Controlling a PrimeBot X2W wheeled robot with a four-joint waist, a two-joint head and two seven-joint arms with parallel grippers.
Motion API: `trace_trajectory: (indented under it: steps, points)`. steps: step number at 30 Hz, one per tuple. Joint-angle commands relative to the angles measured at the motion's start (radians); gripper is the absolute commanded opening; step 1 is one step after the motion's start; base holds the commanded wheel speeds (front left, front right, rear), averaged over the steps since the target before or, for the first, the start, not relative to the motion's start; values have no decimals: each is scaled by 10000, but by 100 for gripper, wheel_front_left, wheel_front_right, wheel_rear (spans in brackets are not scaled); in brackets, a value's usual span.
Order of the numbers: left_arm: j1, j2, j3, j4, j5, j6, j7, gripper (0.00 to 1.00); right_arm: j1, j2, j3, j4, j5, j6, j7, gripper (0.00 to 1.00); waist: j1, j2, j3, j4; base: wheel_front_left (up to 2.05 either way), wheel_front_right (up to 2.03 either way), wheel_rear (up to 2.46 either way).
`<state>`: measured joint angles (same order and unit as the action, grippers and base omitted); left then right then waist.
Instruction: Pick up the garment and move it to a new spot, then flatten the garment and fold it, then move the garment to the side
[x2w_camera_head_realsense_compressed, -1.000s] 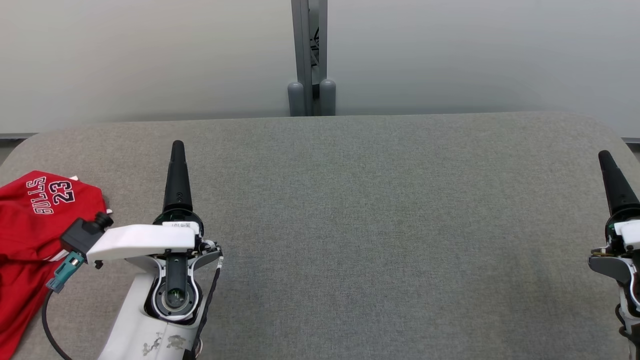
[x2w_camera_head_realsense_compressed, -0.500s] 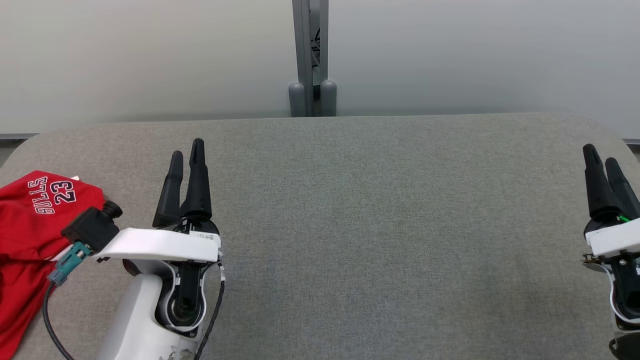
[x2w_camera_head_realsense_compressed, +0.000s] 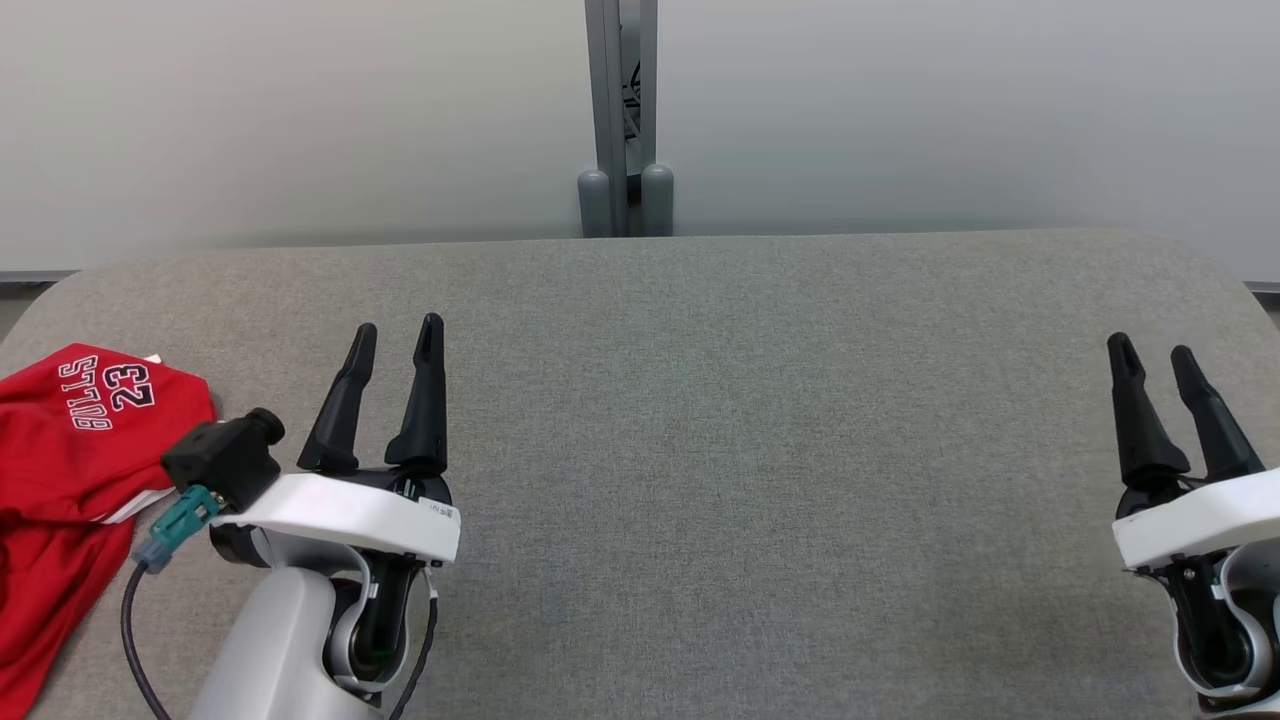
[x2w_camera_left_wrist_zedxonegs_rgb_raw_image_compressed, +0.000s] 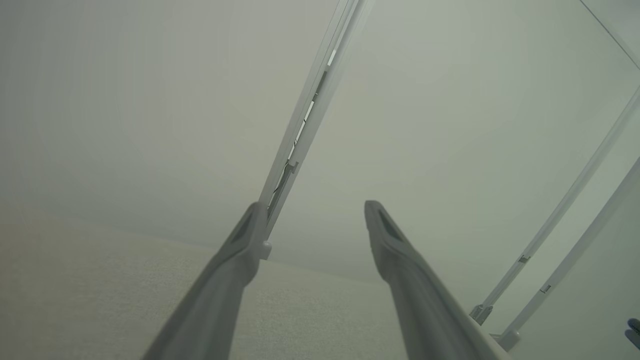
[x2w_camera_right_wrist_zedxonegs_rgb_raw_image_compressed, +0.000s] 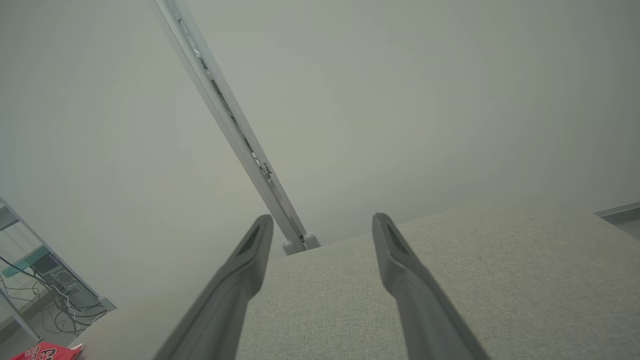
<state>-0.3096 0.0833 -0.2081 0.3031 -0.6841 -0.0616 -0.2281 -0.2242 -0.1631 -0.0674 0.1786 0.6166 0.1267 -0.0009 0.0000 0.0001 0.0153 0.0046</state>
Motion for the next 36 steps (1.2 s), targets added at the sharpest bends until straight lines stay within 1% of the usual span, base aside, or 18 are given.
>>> trace_trajectory:
  steps: [1, 5, 14, 24, 36]
  points:
    - [11, 83, 35, -198, 450, 99, 44, 100, -7, -83, 61, -211, -338, 48, -148, 100, 0, -1, 0, 6, 0, 0, 0]
    - [148, 102, 95, -309, 1135, 285, 216, 100, 201, 9, 205, -219, -848, 50, -156, 100, 0, -1, 1, 9, 0, 0, 0]
    - [501, 106, 194, -462, 2109, 497, 596, 100, 448, 104, 392, -246, -1718, 53, -403, 100, 0, -1, 4, 26, 0, 0, 0]
    - [774, 108, 380, -701, 2881, 715, 840, 100, 724, 299, 484, -307, -2493, 51, -608, 100, 0, -1, 35, 33, 0, 0, 0]
    - [1189, 162, 534, -1025, 3888, 987, 1082, 100, 1077, 585, 355, -444, -3333, 55, -896, 100, 0, -1, 78, 76, 0, 0, 0]
